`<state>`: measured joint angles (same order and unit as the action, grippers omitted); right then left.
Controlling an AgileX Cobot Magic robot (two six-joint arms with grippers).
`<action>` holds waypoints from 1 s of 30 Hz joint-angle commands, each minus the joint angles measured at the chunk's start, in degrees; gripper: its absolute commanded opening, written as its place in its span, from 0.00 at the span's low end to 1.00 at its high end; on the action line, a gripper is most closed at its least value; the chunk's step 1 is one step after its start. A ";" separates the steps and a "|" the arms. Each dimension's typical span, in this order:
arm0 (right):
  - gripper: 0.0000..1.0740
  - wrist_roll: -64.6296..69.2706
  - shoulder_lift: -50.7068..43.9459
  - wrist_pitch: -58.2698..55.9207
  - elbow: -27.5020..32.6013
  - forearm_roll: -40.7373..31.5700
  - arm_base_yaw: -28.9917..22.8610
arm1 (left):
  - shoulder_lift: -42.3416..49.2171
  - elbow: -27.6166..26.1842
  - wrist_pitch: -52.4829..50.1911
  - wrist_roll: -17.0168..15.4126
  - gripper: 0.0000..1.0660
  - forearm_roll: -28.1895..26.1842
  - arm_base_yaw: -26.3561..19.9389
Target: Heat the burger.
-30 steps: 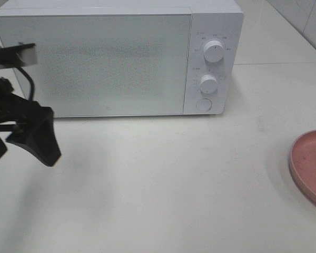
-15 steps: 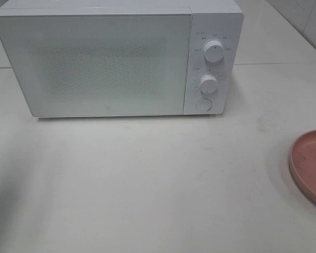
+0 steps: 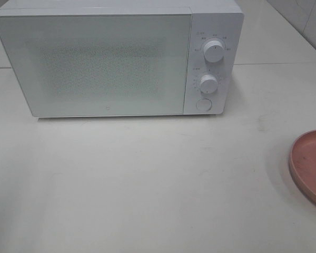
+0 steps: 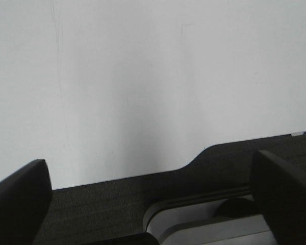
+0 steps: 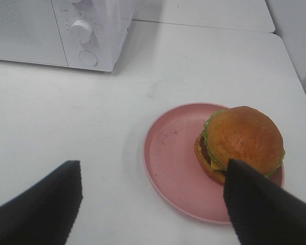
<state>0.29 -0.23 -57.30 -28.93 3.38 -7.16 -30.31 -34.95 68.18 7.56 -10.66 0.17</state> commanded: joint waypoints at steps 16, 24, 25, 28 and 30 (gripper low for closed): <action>0.70 0.63 -1.55 0.40 0.17 -0.06 0.46 | 26.47 5.33 -6.70 -0.34 0.92 1.03 -0.11; 0.70 0.63 -1.55 0.40 0.17 -0.06 0.46 | 27.67 5.33 -6.70 -0.40 0.92 1.20 -0.11; 0.70 0.63 -1.55 0.40 0.17 -0.06 0.46 | 27.67 5.33 -6.70 -0.40 0.92 1.20 -0.11; 0.70 0.63 -1.55 0.40 0.17 -0.06 0.46 | 28.59 5.33 -6.70 -0.40 0.92 1.15 -0.11; 0.70 0.63 -1.55 0.40 0.17 -0.06 0.46 | 30.94 5.33 -6.70 -0.40 0.92 1.20 -0.11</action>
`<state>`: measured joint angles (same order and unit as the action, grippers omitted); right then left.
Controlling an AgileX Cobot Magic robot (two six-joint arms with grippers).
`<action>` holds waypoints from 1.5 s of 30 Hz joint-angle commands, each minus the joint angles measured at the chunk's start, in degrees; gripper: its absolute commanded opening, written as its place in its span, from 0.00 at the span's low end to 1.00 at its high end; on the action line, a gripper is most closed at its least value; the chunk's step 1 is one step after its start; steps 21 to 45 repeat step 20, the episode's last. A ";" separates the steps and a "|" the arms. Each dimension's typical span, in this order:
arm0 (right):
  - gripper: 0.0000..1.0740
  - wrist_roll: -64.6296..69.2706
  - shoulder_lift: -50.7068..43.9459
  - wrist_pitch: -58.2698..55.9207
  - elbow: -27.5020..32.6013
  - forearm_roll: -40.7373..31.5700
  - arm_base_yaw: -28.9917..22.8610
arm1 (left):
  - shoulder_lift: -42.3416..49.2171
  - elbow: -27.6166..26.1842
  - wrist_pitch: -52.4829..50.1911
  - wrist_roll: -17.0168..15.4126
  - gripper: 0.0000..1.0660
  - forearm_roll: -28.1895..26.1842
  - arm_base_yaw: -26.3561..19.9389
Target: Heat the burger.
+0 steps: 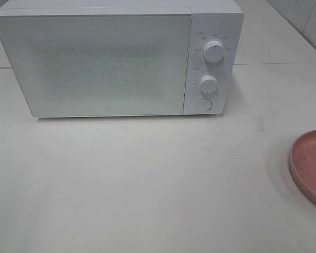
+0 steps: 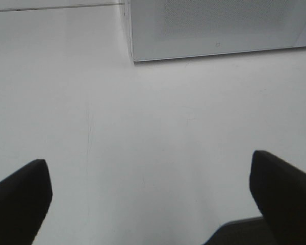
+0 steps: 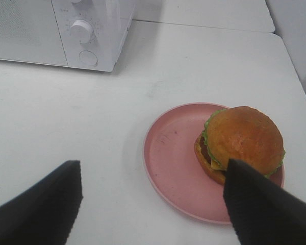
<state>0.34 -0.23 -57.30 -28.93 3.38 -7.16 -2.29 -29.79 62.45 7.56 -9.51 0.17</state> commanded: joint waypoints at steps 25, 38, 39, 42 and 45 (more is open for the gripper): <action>0.70 0.63 -1.09 0.40 0.17 -0.06 0.46 | 3.95 0.17 -0.97 -0.17 0.92 0.40 -0.11; 0.70 0.63 -1.09 0.40 0.17 -0.06 0.46 | 3.95 0.17 -0.97 -0.17 0.92 0.40 -0.11; 0.70 0.63 -1.09 0.40 0.17 -0.06 0.46 | 3.95 0.17 -0.97 -0.17 0.92 0.40 -0.11; 0.70 0.63 -1.09 0.40 0.17 -0.06 0.46 | 3.95 0.17 -0.97 -0.17 0.92 0.40 -0.11; 0.70 0.63 -1.09 0.40 0.17 -0.06 0.46 | 3.95 0.17 -0.97 -0.17 0.92 0.40 -0.11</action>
